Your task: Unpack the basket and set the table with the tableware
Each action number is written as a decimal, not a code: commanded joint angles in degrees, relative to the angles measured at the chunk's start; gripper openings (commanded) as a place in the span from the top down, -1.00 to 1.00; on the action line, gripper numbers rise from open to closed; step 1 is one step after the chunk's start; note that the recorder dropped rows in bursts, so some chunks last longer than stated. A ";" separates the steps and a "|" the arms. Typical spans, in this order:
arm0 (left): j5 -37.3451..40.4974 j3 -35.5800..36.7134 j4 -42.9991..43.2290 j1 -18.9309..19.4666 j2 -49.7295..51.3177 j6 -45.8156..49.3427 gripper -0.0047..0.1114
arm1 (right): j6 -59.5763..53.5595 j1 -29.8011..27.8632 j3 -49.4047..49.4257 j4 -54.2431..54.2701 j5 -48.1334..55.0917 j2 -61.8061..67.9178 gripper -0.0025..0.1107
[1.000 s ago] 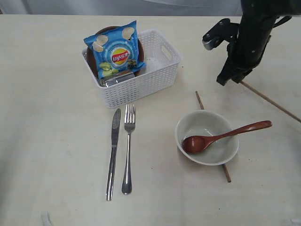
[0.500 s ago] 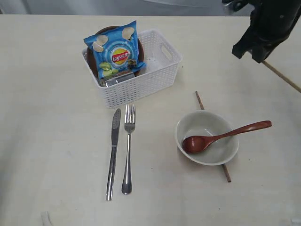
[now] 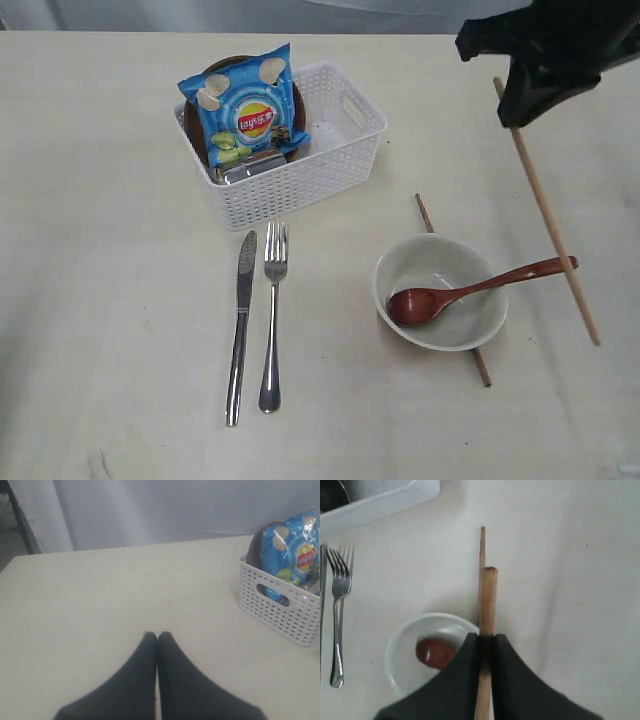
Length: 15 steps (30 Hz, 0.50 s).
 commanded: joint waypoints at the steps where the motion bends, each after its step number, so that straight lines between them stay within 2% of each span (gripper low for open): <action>1: -0.41 0.15 0.02 0.21 -0.26 0.09 0.92 | 4.97 4.14 8.16 1.32 0.38 -2.42 0.96; 8: -0.41 0.15 0.02 0.21 -0.26 0.09 0.92 | 14.98 13.15 14.28 1.44 -8.39 -2.01 0.96; 15: -0.41 0.15 0.02 0.21 -0.26 0.09 0.92 | 19.22 15.41 14.28 1.44 -10.64 1.80 0.96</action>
